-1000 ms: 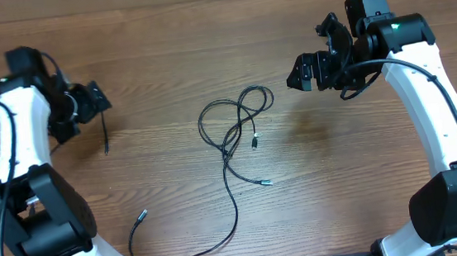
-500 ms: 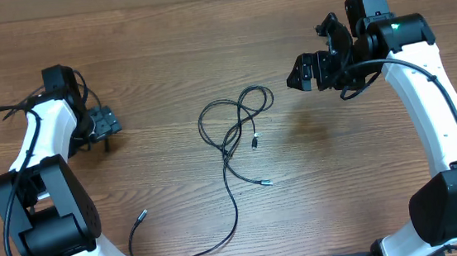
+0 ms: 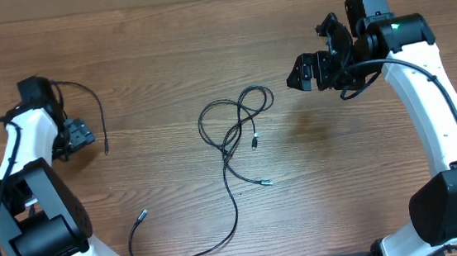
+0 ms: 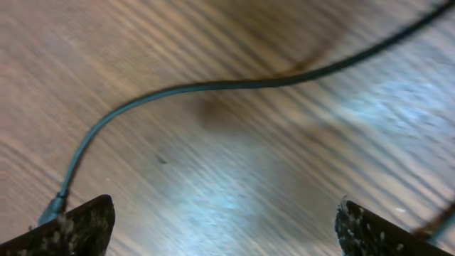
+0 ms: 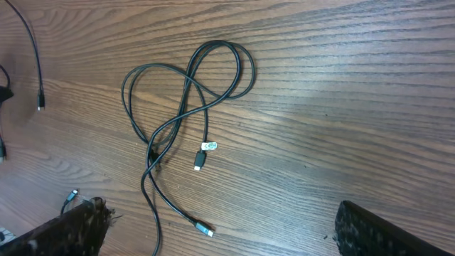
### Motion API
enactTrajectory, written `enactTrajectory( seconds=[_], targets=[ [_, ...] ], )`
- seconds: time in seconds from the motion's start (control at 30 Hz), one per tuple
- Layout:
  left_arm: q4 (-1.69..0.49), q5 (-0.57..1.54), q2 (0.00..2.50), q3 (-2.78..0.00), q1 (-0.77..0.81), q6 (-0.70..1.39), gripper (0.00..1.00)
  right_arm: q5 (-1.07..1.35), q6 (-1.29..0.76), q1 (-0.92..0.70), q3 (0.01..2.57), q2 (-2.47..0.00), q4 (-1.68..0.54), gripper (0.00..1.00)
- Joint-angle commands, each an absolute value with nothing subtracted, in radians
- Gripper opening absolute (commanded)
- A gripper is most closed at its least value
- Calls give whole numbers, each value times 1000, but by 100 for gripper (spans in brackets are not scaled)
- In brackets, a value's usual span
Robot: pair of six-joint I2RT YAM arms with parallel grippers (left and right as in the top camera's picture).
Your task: Untangle cables
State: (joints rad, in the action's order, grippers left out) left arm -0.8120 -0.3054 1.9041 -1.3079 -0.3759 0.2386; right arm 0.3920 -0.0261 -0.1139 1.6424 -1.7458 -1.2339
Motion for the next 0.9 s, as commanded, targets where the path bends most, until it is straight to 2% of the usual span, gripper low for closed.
enactTrajectory(
  seconds=[0.0,0.3,0.53,0.6,0.7,0.73,0.77,0.83,0.87],
  targets=[
    [-840,-237,1901,-1344,-376,266,99,389,-22,-117,1640,-1742,-1231,100],
    [-1030,-93,1807,-1559,-295,315,100,389,-22,-117,1640,-1742,-1231,100],
    [-1152,94,1745,-1568,-173,310,100,389,-22,-117,1640,-1742,-1231,100],
    [-1177,99,1745,-1552,-142,300,95,389,-22,-117,1640,-1742,-1231,100],
    [-1185,99,1745,-1520,-94,273,77,389,-22,-117,1640,-1742,-1231,100],
    [-1185,103,1745,-1507,-78,264,68,389,-22,-117,1640,-1742,-1231,100],
    [-1187,105,1745,-1497,-62,252,55,389,-22,-117,1640,-1742,-1231,100],
    [-1196,111,1745,-1474,-28,230,14,389,-22,-117,1640,-1742,-1231,100],
    [-1202,118,1745,-1464,-12,221,7,389,-22,-117,1640,-1742,-1231,100]
  ],
)
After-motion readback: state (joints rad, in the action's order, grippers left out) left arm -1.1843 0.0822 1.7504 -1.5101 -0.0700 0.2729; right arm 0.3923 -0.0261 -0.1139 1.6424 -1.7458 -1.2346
